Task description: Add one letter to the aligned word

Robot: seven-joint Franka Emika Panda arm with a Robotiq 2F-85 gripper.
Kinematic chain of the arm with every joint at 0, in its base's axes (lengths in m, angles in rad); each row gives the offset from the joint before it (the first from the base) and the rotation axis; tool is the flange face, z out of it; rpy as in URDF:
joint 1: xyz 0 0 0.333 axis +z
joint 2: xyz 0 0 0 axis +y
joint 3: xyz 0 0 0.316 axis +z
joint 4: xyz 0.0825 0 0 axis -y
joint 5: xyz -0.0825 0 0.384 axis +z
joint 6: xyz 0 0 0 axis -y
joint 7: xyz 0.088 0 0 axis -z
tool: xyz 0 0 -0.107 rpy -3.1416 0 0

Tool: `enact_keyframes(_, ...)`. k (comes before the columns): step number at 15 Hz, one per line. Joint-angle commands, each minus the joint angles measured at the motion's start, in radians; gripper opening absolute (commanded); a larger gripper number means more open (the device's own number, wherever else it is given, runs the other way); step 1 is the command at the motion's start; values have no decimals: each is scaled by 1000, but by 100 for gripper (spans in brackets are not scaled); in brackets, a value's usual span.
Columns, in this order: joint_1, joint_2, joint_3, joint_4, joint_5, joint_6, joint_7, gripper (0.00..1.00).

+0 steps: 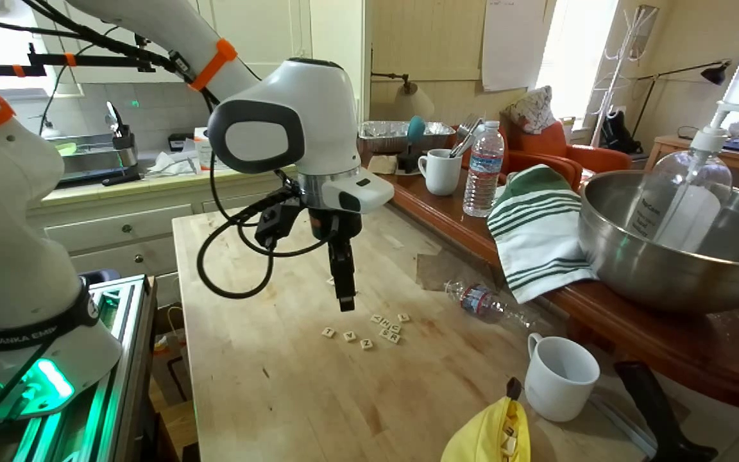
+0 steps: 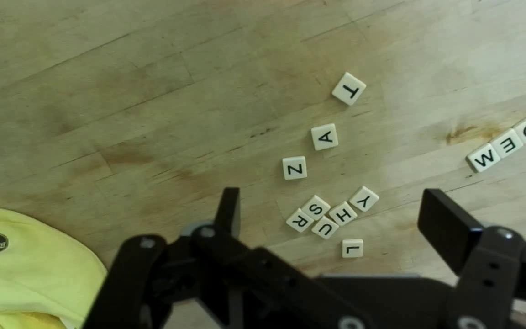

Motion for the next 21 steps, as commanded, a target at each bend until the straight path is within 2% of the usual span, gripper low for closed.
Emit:
enact_keyframes(1, -7, 36, 7, 19, 8, 16, 9, 100)
enact_keyframes(6, -3, 123, 0, 61, 47, 111, -34, 100)
enact_keyframes(7, -1, 142, 1, 70, 66, 123, -52, 75)
enact_keyframes(8, -2, 163, 3, 78, 75, 142, -64, 75)
enact_keyframes(11, -6, 219, 11, 101, 107, 173, -104, 49)
enact_keyframes(17, -28, 306, 51, 143, 201, 209, -192, 5)
enact_keyframes(18, -32, 318, 58, 150, 212, 215, -202, 0)
enact_keyframes(21, -49, 348, 76, 169, 236, 221, -227, 0)
